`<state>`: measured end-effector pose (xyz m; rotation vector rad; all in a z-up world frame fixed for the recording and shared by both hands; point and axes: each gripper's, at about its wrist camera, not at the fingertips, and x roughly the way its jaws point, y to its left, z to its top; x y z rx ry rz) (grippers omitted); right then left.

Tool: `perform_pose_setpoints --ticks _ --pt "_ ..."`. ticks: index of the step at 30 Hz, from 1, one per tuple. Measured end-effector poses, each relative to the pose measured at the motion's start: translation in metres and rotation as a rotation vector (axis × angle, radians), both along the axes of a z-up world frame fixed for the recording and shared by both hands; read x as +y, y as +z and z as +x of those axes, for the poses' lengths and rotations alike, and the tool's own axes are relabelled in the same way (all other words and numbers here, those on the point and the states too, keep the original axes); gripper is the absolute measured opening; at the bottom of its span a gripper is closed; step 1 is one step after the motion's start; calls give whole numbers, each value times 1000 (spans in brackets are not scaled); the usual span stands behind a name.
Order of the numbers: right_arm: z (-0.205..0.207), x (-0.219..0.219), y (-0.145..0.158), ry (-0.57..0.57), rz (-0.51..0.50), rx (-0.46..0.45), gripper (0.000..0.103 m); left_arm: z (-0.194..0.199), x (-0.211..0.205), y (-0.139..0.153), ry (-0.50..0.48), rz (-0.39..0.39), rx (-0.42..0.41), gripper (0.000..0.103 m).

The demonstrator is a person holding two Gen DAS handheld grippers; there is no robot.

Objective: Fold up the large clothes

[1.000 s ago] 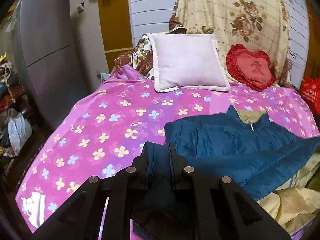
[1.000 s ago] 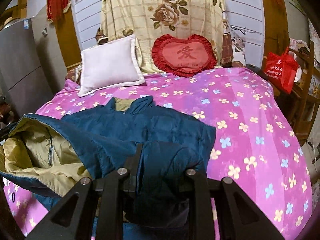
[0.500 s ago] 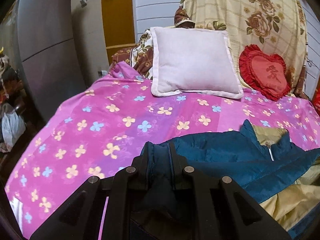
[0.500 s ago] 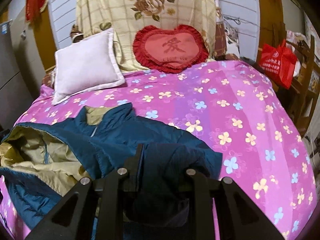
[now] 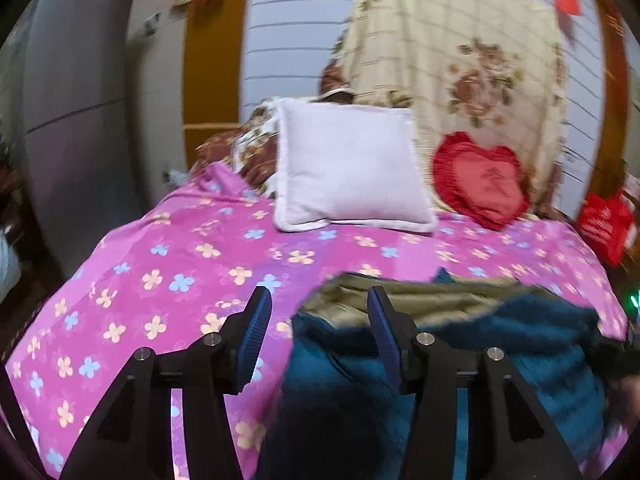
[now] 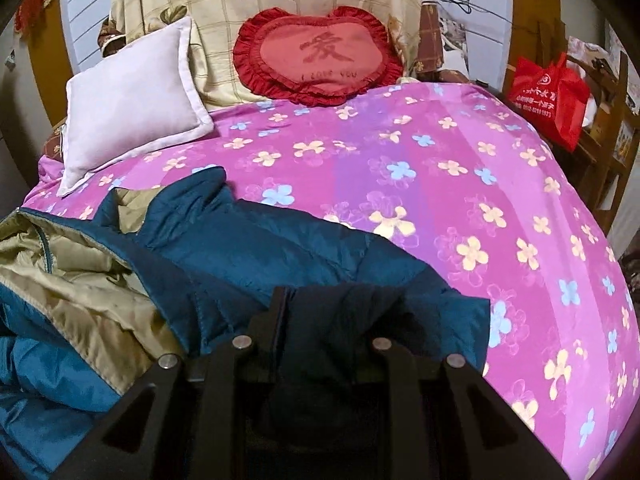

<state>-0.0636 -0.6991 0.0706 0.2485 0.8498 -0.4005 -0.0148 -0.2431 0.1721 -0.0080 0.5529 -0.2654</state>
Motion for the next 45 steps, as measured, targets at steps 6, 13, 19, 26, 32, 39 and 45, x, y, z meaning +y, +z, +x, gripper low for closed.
perform_pose_setpoints --ticks 6,13,19,26,32,39,45 --pt "-17 1 28 0 44 -76 44 -17 -37 -35 -82 99 82 31" --pt "-76 25 92 71 7 -283 75 -9 -68 -73 -55 152 146 31" --pt "-83 71 107 237 -16 -349 76 2 -71 -84 -3 147 178 31" --pt "0 133 53 395 -72 -142 76 21 -71 -87 34 141 198 31" --pt "68 135 12 304 -116 -2 76 44 -61 -100 50 107 229 32" --pt "80 130 -10 254 -114 20 76 46 -64 -101 42 129 222 32" --pt "37 117 28 292 -100 -42 77 50 -56 -87 57 128 214 32"
